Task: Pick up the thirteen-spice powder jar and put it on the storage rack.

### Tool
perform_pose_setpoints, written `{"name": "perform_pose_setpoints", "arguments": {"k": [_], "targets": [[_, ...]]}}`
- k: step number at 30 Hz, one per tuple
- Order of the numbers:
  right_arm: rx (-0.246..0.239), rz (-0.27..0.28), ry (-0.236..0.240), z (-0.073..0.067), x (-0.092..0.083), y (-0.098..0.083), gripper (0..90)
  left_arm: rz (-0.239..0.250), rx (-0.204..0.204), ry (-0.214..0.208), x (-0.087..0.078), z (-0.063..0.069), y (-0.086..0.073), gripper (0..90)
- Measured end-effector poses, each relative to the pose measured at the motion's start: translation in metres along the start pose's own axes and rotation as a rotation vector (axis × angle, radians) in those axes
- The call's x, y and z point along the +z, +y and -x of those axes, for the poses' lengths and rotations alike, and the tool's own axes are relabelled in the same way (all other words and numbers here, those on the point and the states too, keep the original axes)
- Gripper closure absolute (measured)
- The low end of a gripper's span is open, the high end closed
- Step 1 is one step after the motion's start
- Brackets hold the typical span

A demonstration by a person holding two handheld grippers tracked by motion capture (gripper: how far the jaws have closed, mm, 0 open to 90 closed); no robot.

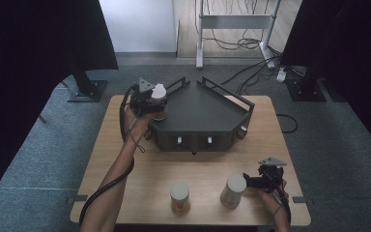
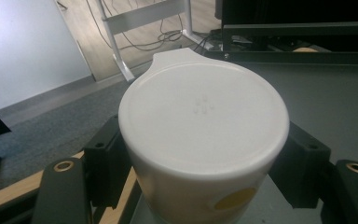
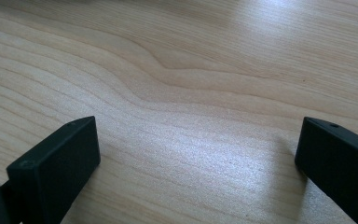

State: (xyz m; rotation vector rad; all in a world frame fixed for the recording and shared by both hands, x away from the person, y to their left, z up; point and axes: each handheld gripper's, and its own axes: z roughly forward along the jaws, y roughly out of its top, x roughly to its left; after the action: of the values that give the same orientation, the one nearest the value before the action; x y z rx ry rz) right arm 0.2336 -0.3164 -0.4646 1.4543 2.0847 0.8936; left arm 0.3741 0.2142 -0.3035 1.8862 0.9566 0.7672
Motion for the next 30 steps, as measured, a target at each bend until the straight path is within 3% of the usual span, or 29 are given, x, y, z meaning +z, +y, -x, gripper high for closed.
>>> {"name": "perform_pose_setpoints", "arguments": {"k": [3, 11, 24, 30], "targets": [[0.0, 0.0, 0.0, -0.0001, 0.0, 0.0, 0.0, -0.005, -0.021, 0.005, -0.0014, -0.004, 0.0024, 26.5], [0.0, 0.0, 0.0, -0.0001, 0.0, 0.0, 0.0, -0.004, -0.029, 0.014, -0.0023, -0.0079, -0.0007, 26.1], [0.0, 0.0, 0.0, -0.0001, 0.0, 0.0, 0.0, -0.016, -0.018, 0.03, 0.0003, -0.004, -0.0001, 19.6], [0.0, 0.0, 0.0, -0.0001, 0.0, 0.0, 0.0, 0.001, -0.022, 0.045, -0.0034, -0.0044, -0.0033, 15.6]]}}
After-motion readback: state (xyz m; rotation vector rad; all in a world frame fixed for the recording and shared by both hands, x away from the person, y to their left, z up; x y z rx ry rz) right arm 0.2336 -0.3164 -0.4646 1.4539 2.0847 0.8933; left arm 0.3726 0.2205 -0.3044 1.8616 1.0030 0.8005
